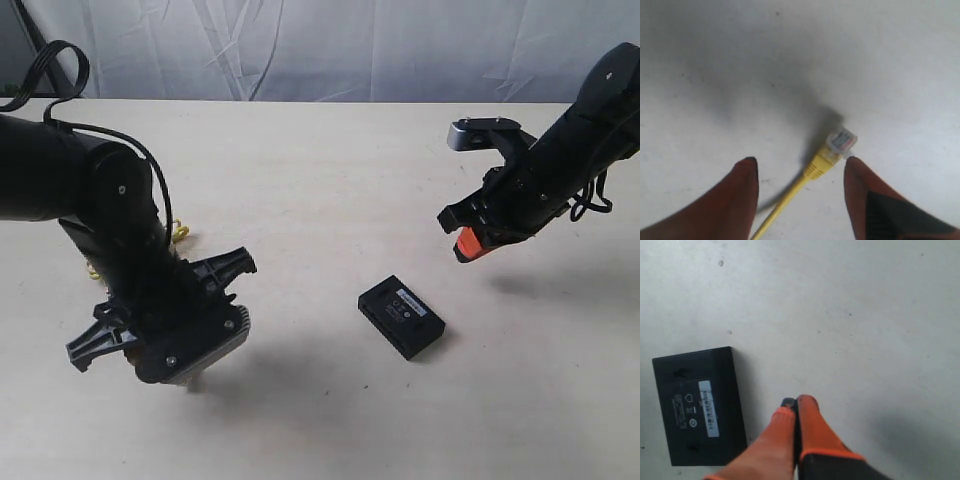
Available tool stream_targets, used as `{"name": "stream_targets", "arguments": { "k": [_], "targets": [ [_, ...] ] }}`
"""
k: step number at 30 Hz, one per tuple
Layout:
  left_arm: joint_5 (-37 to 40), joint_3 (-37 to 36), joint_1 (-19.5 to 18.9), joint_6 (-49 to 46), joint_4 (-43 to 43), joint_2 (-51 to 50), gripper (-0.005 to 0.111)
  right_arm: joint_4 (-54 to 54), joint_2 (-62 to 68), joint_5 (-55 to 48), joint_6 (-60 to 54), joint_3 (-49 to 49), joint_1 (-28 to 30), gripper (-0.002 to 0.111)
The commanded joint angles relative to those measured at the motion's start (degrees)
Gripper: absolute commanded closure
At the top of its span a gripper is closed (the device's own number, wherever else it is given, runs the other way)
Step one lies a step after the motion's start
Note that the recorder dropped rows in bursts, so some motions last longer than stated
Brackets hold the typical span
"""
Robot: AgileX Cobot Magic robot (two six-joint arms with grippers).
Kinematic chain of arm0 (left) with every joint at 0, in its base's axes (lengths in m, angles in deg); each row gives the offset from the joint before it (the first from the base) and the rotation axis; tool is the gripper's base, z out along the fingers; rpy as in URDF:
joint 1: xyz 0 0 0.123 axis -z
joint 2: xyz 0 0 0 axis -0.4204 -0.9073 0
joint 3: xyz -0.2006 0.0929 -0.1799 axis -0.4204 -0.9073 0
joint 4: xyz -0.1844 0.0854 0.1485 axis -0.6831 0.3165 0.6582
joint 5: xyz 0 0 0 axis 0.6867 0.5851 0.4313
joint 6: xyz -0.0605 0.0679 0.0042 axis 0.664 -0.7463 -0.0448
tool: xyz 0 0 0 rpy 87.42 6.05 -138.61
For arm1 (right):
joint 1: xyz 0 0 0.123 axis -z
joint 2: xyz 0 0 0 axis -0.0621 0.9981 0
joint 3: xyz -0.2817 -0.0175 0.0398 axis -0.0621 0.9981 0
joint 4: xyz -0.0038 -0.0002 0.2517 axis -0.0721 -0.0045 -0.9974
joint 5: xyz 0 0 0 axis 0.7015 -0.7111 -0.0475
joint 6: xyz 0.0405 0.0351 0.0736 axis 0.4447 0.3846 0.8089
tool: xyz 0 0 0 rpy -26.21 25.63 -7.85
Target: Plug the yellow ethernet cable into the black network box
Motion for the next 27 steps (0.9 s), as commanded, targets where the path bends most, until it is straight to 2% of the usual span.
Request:
{"name": "stream_targets", "arguments": {
  "k": [1, 4, 15, 17, 20, 21, 27],
  "targets": [
    [-2.28, -2.38, 0.37, -1.49, 6.26, -0.16, 0.056, -0.04, -0.47, 0.30, -0.33, 0.23, 0.11, 0.109],
    [-5.11, -2.54, 0.37, -1.49, 5.54, -0.16, 0.056, -0.21, -0.47, 0.42, -0.33, 0.23, 0.11, 0.109],
    [-6.21, -2.54, 2.01, -1.49, 6.48, -4.61, 0.057, -0.55, -0.47, 0.42, -0.44, 0.23, 0.11, 0.109],
    [-6.37, -2.54, 2.01, -1.49, 6.49, -4.98, 0.070, -0.55, -0.47, 0.42, -0.55, 0.23, 0.11, 0.109],
    [-6.37, -2.54, 2.01, -1.32, 6.60, -4.98, 0.101, -0.67, -0.47, 0.42, -0.55, 0.23, 0.11, 0.109],
    [-6.37, -2.54, 2.01, 0.30, 6.49, -4.98, 0.107, -0.67, -0.47, 0.42, -0.55, 0.23, 0.11, 0.109],
    [-7.63, -1.23, 2.01, 23.80, 4.30, -4.88, 0.107, -0.67, -0.47, 0.42, -0.55, 0.23, 0.11, 0.109]
  ]
}}
